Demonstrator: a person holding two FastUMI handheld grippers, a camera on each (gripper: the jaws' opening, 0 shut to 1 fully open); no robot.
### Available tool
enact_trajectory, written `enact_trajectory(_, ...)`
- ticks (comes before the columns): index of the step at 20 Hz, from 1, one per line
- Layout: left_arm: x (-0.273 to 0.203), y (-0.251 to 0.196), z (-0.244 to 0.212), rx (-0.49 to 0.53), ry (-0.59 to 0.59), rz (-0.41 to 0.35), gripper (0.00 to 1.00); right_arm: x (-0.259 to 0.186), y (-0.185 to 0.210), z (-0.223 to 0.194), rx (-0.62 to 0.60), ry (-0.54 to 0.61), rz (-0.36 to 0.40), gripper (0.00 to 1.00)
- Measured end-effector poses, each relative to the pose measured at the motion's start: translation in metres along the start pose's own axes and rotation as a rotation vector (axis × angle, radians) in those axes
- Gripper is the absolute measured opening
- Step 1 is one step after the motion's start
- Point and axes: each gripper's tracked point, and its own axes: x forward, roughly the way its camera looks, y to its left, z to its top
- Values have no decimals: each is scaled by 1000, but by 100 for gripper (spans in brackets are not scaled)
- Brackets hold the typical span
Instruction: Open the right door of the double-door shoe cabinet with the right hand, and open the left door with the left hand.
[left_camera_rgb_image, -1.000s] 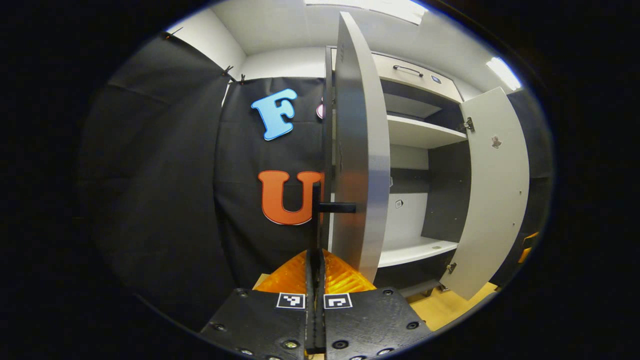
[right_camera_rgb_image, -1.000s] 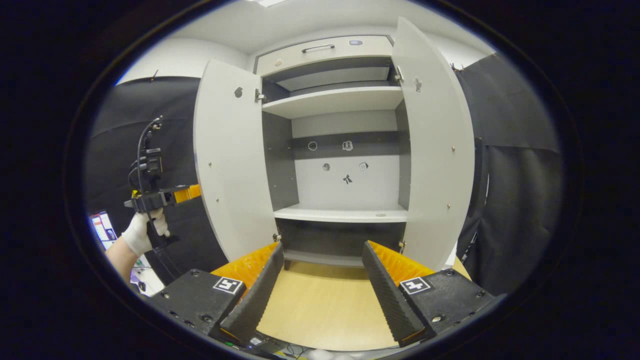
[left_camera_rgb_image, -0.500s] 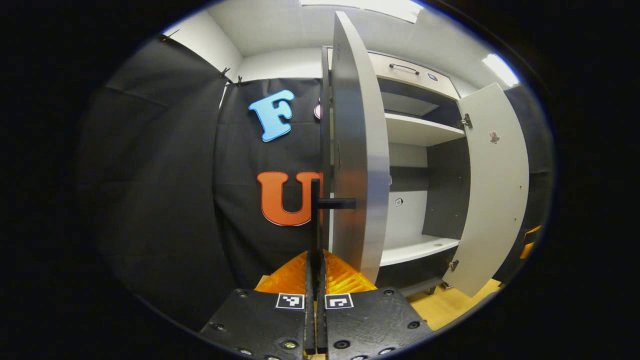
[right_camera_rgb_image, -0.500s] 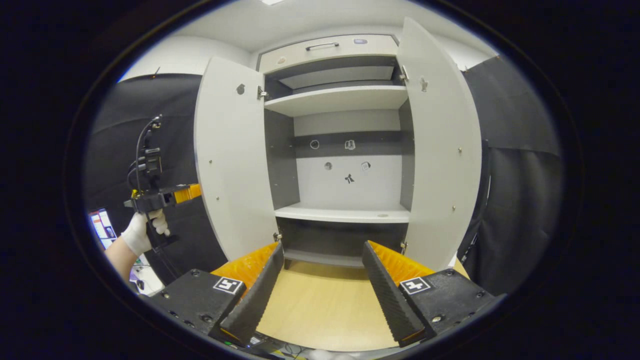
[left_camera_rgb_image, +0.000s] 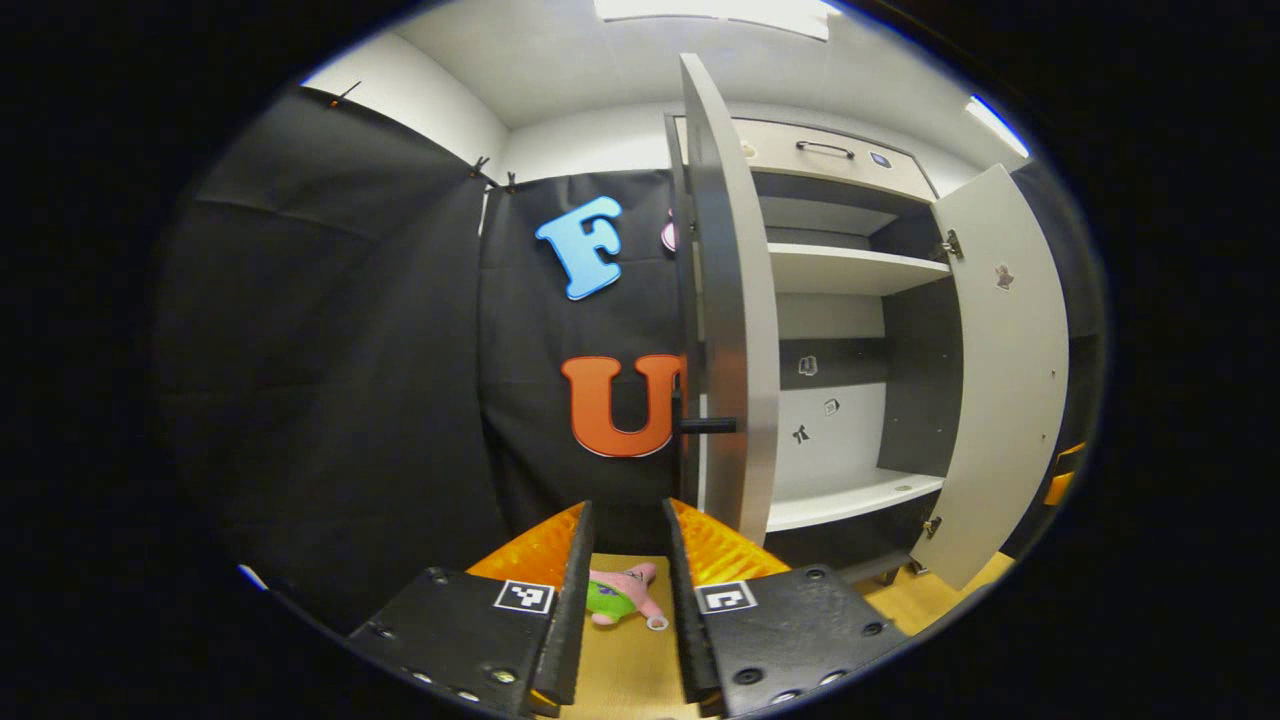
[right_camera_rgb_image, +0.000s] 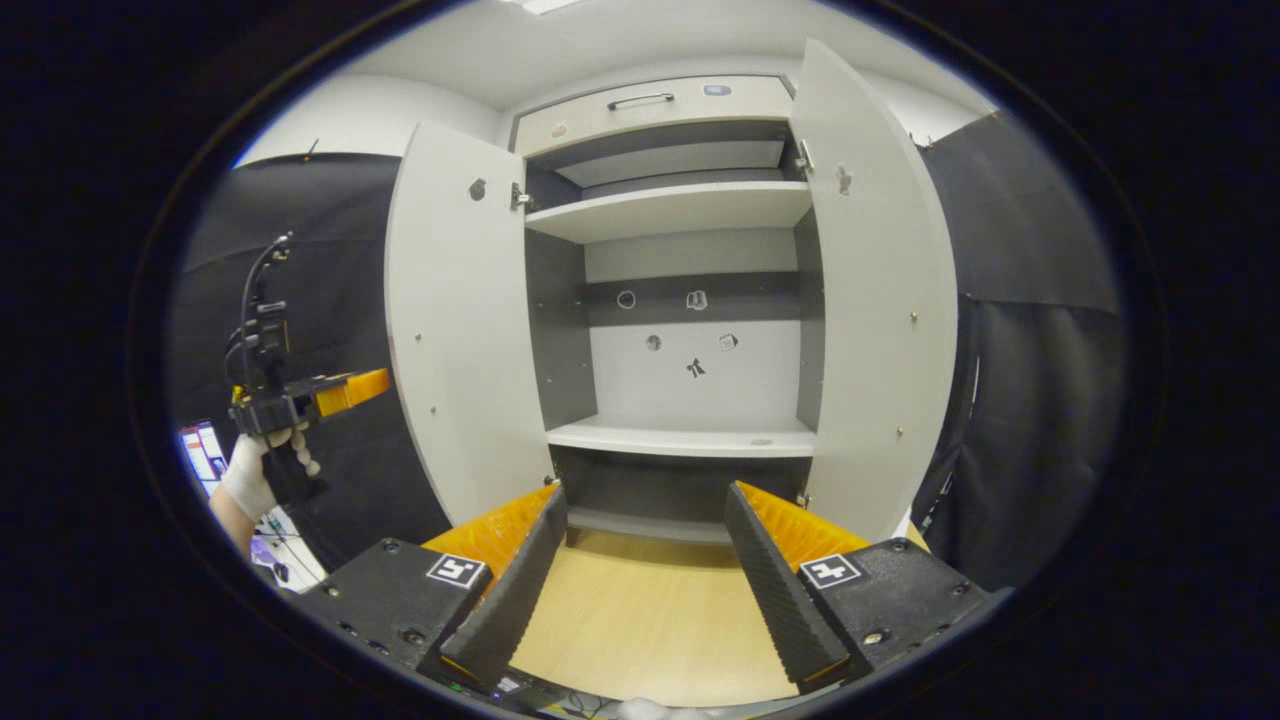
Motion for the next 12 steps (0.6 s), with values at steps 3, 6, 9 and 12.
enact_trajectory(3, -27, 20, 26, 24, -21, 96, 98, 2, -7, 2, 0, -10, -10, 99)
enact_trajectory(6, -47, 19, 58, 59, -60, 159, 97, 6, -12, 1, 9, -5, -17, 99)
enact_trajectory(9, -58, -11, 79, 40, -92, 136, 95, 6, -21, 5, 17, -14, -30, 99)
enact_trajectory(12, -60, -52, 78, 43, -97, 100, 95, 4, -33, 8, 17, -24, -53, 99)
